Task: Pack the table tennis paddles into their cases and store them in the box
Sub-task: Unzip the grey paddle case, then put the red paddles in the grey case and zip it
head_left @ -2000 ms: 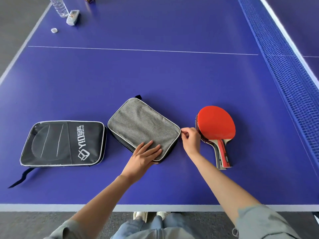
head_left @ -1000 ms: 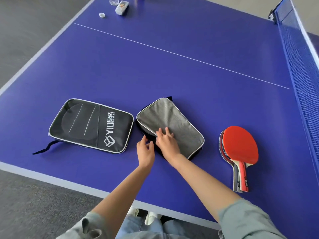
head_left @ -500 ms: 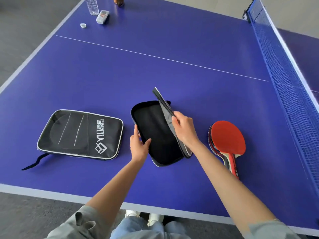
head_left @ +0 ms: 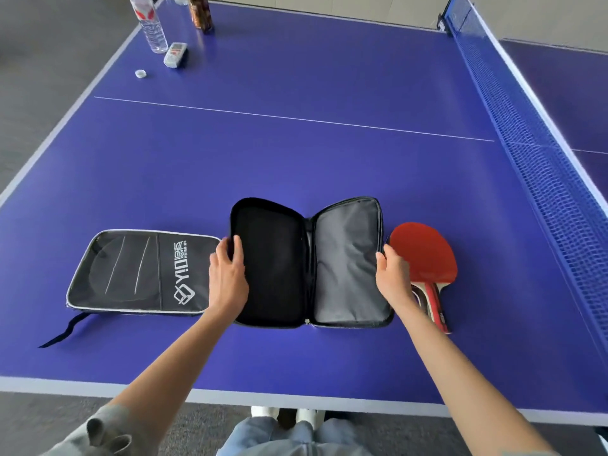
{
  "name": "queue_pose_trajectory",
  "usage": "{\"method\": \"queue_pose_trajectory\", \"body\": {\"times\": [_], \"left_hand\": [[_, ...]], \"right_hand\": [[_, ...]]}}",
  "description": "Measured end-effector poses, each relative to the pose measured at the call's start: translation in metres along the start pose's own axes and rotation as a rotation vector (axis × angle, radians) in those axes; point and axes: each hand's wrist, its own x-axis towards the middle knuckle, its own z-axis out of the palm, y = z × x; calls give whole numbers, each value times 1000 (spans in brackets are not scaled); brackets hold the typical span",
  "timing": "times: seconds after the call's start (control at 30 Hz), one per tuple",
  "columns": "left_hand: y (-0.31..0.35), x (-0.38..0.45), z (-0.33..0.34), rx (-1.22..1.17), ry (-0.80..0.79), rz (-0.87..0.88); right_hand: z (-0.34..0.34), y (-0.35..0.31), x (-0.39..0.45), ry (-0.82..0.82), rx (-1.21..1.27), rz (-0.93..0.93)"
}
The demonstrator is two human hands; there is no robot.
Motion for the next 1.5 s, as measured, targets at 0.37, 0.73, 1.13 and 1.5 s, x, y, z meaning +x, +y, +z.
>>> {"method": "queue_pose_trajectory", "body": {"times": [0.37,0.73,1.13,1.5], "left_hand": [[26,-16,67,307,-296,282],[21,-17,79,226,-233,311],[60,20,92,320,-348,562],[160,37,66,-216,-275,422]], "right_hand": [[67,14,-23,-191,-797,-424],[99,45,-34,-227,-683,-340],[97,37,-43,-232,-689,-353],[19,44,2,169,-195,-194]]}}
